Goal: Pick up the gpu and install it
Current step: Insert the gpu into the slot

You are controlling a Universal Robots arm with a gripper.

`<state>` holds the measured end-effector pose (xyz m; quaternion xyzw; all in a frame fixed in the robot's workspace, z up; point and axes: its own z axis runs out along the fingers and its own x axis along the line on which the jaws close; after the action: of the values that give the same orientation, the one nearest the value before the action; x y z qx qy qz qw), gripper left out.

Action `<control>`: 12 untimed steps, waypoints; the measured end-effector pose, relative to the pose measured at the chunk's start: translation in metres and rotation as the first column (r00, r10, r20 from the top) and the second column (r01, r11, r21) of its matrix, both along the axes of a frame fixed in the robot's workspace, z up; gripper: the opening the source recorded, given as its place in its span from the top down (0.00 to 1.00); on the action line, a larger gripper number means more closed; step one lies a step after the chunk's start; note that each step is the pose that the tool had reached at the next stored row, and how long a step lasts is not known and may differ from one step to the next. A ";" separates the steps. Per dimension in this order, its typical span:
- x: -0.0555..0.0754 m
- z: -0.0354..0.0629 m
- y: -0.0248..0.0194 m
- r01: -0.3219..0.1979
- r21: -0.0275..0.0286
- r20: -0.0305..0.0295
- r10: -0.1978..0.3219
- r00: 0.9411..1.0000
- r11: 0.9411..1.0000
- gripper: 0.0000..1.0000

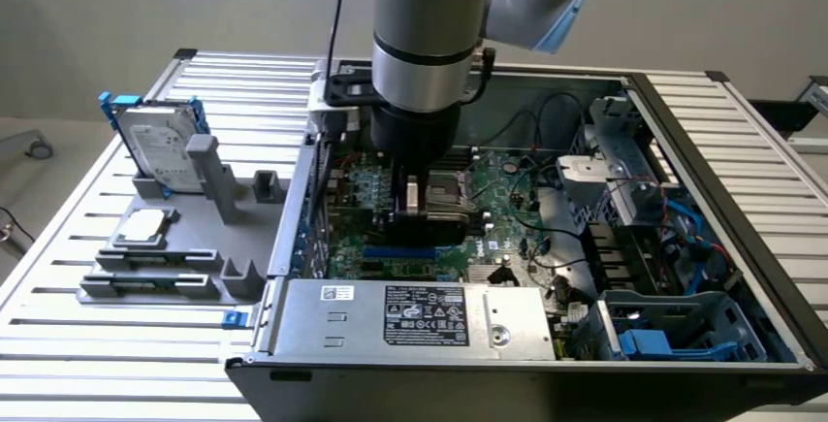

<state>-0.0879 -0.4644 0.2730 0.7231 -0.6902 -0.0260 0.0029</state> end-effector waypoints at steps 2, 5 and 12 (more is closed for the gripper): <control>-0.001 -0.0030 0.0000 0.000 0.000 0.000 0.000 1.000 1.000 0.74; -0.002 -0.0064 0.0000 0.000 0.000 0.000 0.000 1.000 1.000 0.74; -0.003 -0.0120 -0.0001 0.000 -0.001 -0.001 0.000 1.000 1.000 0.74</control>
<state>-0.0908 -0.4645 0.2609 0.7232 -0.6902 -0.0258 0.0035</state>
